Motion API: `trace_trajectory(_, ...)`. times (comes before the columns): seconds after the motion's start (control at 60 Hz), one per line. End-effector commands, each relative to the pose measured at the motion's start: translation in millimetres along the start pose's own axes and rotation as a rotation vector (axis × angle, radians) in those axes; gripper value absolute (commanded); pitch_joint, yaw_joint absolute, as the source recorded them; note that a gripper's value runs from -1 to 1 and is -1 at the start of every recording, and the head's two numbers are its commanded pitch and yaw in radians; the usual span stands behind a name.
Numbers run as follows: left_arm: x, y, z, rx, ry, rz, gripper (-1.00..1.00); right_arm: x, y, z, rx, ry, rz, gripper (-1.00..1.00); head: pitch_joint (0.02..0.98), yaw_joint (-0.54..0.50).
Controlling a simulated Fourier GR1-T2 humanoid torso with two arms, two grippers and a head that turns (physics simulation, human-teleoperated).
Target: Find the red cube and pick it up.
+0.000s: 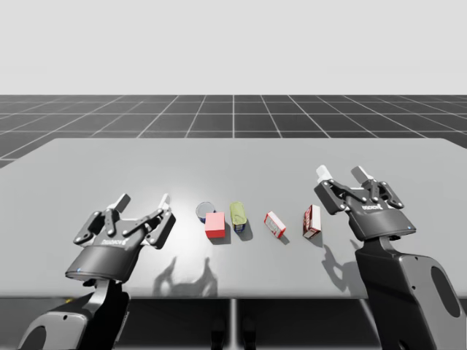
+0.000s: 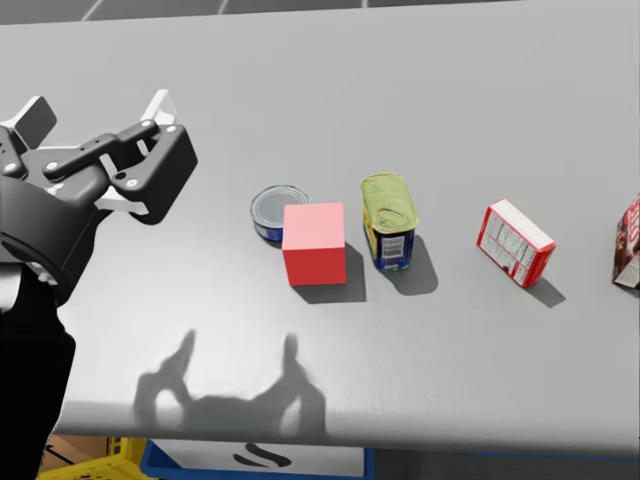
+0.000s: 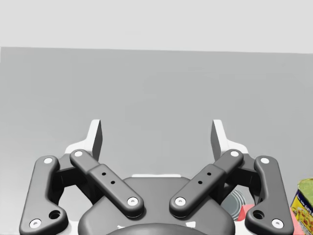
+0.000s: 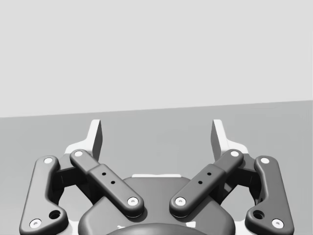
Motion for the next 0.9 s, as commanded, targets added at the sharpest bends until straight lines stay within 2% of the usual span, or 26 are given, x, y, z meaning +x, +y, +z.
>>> trace_trajectory(0.017,-8.1,-25.3,40.2,-0.042,0.062,0.029,-1.0,1.2,-1.0,0.0,-0.002,-0.002,-0.003,-1.0,0.87,0.09)
trace_trajectory(0.05,-11.9,-29.8,47.1,-0.047,0.071,0.005,-1.0,1.2,-1.0,-0.1,-0.002,-0.002,-0.002,-1.0,0.87,0.09)
trace_trajectory(0.1,-15.6,-33.2,53.3,-0.066,0.092,0.014,-1.0,1.3,-1.0,0.0,-0.002,-0.002,-0.002,-1.0,0.868,0.09)
trace_trajectory(0.233,-29.9,-48.1,69.8,-0.13,0.141,0.004,-1.0,1.0,-0.8,0.0,-0.002,-0.003,0.004,-1.0,0.858,0.08)
trace_trajectory(0.383,-43.6,-61.7,75.5,-0.156,0.174,-0.005,-1.0,1.1,-1.0,-0.3,-0.005,-0.002,0.009,-1.0,0.85,0.08)
trace_trajectory(0.5,-58.3,-71.7,75.1,-0.168,0.22,-0.003,-1.0,1.6,-1.3,-0.3,-0.007,-0.004,0.011,-1.0,0.847,0.08)
trace_trajectory(0.683,-76.2,-92.3,67.4,-0.179,0.258,-0.015,-1.0,2.2,-2.0,-0.1,-0.008,-0.007,0.015,-1.0,0.848,0.08)
trace_trajectory(0.9,-87.7,-106.3,44.7,-0.141,0.259,-0.013,-1.0,2.2,-3.4,-1.3,-0.009,-0.008,0.017,-1.0,0.85,0.08)
